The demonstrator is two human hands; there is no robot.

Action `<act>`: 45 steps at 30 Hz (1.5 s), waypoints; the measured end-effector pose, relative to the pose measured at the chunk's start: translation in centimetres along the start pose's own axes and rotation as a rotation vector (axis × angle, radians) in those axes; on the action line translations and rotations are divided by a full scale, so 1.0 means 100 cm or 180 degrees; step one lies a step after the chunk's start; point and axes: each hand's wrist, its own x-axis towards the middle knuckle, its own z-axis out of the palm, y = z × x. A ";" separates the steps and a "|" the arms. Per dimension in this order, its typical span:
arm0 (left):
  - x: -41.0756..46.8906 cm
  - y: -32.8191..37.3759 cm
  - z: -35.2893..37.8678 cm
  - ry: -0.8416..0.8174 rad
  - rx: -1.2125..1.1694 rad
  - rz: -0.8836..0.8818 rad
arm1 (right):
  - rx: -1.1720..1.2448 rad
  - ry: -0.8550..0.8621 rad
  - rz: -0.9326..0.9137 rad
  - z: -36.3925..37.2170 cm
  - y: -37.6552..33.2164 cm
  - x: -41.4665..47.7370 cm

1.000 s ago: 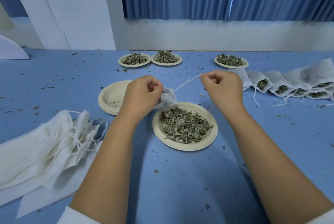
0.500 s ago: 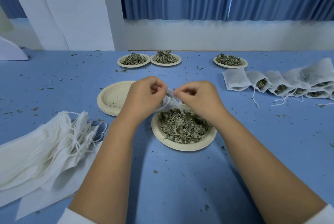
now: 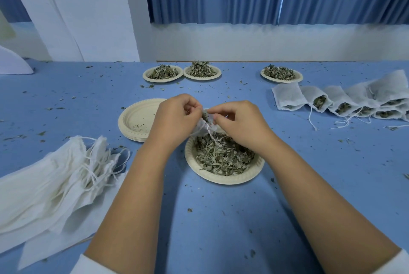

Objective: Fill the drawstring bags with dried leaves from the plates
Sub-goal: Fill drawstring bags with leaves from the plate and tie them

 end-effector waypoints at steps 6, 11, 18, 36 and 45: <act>0.003 -0.008 -0.010 0.0222 -0.0008 -0.0173 | -0.0673 -0.0941 0.0482 -0.024 0.007 0.000; 0.007 -0.017 -0.025 0.0552 -0.0183 -0.0124 | -0.0826 -0.1033 0.0524 -0.023 0.010 0.000; 0.007 -0.020 -0.023 0.0285 -0.0056 0.0040 | -0.0732 -0.1149 0.0501 -0.014 0.015 0.001; 0.003 -0.010 -0.012 0.0047 -0.0112 -0.0037 | -0.0596 -0.0445 0.0293 -0.017 0.016 0.005; 0.001 -0.004 -0.005 0.0089 0.0005 -0.0214 | 0.0690 0.0194 0.0448 -0.027 0.001 0.003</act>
